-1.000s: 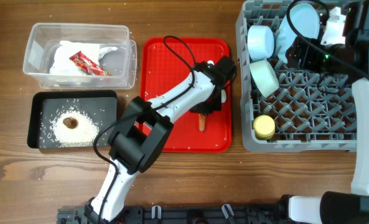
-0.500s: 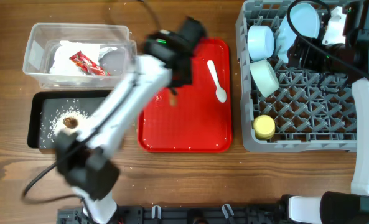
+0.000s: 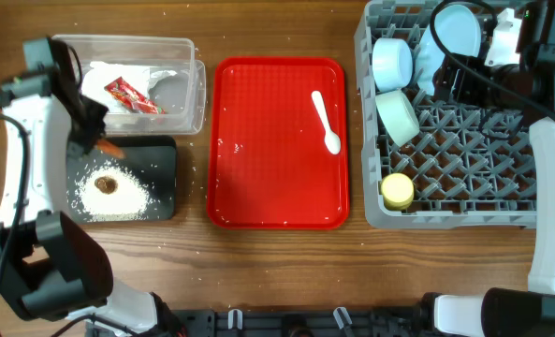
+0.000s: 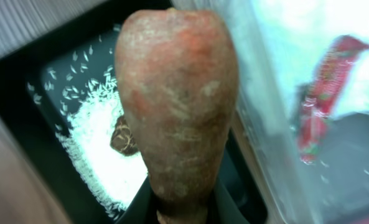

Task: Sort waste into correct bins and load items into the dishwasher rack
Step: 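Carry the carrot to the black tray and release it, then move the right gripper to the white spoon and grasp it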

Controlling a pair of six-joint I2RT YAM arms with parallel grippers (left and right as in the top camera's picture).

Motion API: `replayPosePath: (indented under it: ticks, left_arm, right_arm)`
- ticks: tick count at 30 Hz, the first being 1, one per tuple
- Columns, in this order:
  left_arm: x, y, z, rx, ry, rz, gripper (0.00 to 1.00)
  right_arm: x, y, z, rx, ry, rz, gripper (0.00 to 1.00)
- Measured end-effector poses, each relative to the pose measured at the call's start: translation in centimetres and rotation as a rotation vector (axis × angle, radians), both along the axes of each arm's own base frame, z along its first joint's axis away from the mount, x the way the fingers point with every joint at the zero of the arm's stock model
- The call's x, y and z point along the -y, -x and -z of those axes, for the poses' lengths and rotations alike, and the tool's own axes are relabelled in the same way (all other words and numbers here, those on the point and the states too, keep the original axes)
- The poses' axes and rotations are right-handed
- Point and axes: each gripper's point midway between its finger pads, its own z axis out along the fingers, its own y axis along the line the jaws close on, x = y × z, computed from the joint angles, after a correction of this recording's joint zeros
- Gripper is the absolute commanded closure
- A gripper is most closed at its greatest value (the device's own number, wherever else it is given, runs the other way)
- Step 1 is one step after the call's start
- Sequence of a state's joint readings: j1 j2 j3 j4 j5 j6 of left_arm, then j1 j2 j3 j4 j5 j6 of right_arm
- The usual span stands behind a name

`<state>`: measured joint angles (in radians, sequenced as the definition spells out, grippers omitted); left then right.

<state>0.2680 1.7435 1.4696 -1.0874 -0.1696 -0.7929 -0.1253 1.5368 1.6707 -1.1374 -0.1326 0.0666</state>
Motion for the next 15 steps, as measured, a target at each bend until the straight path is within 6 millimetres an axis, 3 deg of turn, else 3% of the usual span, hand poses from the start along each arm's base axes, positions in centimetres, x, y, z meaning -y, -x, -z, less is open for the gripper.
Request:
replayPosePath:
  ticks: [2,4,5,6,8,9,11,14,15]
  left_arm:
    - [0.6,1.5,4.3,-0.032,0.039,-0.083,0.96]
    - [0.7,1.7,7.1,-0.002,0.052,-0.151,0.96]
    - [0.8,1.7,8.7,0.034,0.056,-0.180,0.91]
    - [1.0,2.2,9.9,0.035,0.058,-0.199,0.83]
    - [1.3,3.1,12.3,0.053,0.065,-0.225,0.50]
    - [1.3,3.3,12.5,0.055,0.065,-0.231,0.41]
    - [1.2,2.8,12.4,0.081,0.064,-0.244,0.34]
    - [1.3,2.6,12.2,0.085,0.064,-0.210,0.01]
    - [1.3,2.5,12.0,0.088,0.065,-0.194,0.00]
  right_arm:
    - [0.0,0.0,0.0,0.000,0.000,0.000,0.02]
    - [0.0,0.0,0.0,0.001,0.000,0.000,0.02]
    - [0.0,0.0,0.0,-0.002,0.000,0.000,0.02]
    - [0.0,0.0,0.0,-0.002,0.000,0.001,0.02]
    - [0.0,0.0,0.0,-0.002,-0.001,0.001,0.02]
    - [0.0,0.0,0.0,-0.001,-0.002,0.000,0.02]
    - [-0.1,-0.1,-0.1,0.004,-0.004,-0.002,0.07]
    - [-0.8,-1.4,-1.1,0.074,-0.041,-0.026,0.09]
    - [-1.3,-1.8,-1.4,0.091,-0.049,-0.040,0.09]
